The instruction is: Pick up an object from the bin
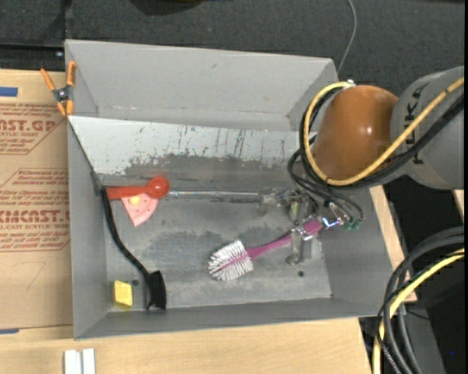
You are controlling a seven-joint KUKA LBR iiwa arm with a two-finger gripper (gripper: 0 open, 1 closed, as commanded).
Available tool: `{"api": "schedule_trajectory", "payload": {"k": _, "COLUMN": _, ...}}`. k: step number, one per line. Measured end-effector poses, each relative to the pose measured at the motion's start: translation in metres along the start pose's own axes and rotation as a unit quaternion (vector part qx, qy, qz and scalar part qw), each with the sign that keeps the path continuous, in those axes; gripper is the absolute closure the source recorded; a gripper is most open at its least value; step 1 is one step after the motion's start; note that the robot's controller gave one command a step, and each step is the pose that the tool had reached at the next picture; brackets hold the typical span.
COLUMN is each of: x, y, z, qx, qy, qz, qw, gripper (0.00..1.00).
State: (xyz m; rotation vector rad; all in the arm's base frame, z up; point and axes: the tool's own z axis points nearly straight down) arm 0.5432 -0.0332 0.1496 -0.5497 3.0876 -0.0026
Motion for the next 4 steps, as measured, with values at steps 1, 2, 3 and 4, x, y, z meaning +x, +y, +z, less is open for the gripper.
{"api": "schedule_trajectory", "payload": {"k": 1, "x": 0.006, "y": 0.022, "z": 0.047, "qx": -0.003, "qy": 0.0042, "qz": 0.093, "qw": 0.9956, "gripper": 0.0}}
{"api": "schedule_trajectory", "payload": {"k": 2, "x": 0.0, "y": 0.027, "z": 0.081, "qx": 0.001, "qy": -0.0025, "qz": -0.05, "qw": 0.9987, "gripper": 0.0}}
{"api": "schedule_trajectory", "payload": {"k": 3, "x": 0.021, "y": 0.041, "z": 0.08, "qx": -0.002, "qy": 0.0034, "qz": 0.144, "qw": 0.9895, "gripper": 1.0}}
{"api": "schedule_trajectory", "payload": {"k": 4, "x": 0.021, "y": 0.041, "z": 0.08, "qx": -0.002, "qy": 0.0034, "qz": 0.144, "qw": 0.9896, "gripper": 1.0}}
